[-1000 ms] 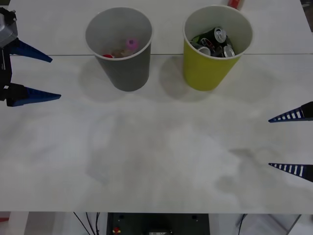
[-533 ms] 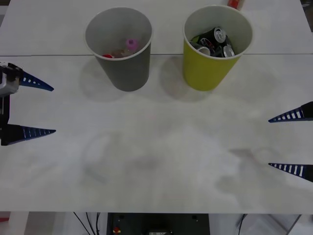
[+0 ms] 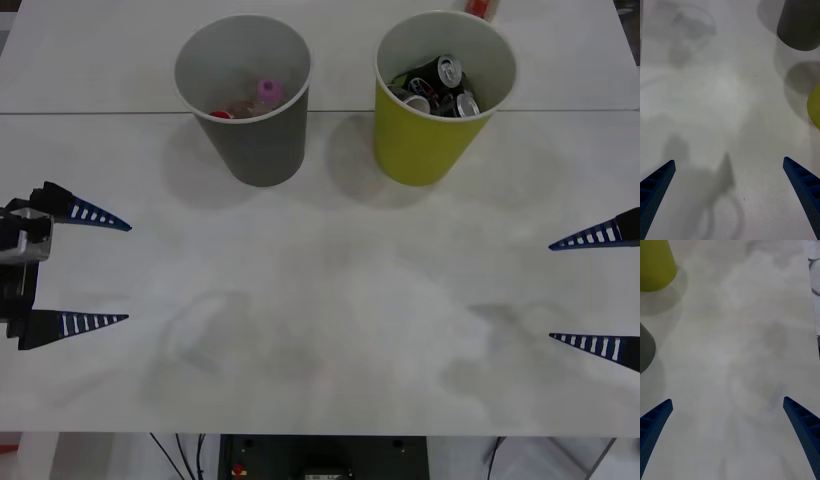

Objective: Put the can into the green bin and the plastic bottle into the gray bin

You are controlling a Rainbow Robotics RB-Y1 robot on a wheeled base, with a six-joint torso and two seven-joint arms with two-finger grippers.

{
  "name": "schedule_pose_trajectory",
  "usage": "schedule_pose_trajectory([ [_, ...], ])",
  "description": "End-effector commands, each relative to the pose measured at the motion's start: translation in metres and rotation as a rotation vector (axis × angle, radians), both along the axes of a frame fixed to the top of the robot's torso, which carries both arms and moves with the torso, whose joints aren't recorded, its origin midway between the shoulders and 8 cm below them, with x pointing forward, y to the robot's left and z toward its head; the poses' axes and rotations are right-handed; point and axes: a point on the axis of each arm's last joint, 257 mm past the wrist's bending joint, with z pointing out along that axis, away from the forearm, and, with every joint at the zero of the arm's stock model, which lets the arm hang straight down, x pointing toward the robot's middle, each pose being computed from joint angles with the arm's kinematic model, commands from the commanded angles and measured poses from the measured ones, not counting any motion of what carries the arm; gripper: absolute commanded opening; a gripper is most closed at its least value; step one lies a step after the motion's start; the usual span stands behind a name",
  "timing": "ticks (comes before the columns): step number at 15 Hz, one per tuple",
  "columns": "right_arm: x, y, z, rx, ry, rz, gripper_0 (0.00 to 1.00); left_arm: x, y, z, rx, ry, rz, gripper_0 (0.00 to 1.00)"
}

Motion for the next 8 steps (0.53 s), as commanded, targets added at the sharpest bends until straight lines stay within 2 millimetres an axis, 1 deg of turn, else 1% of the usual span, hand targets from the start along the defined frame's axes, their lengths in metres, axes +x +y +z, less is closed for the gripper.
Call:
schedule_pose_trajectory([
  [1, 0.0000, 0.0000, 0.0000, 0.000, 0.000, 0.000, 1.00, -0.0032, 0.0002, -0.0038, 0.013, 0.000, -0.018, 1.00],
  [8, 0.0000, 0.0000, 0.0000, 0.000, 0.000, 0.000, 1.00, -0.0024, 0.0041, -0.0074, 0.033, -0.005, -0.017, 1.00],
])
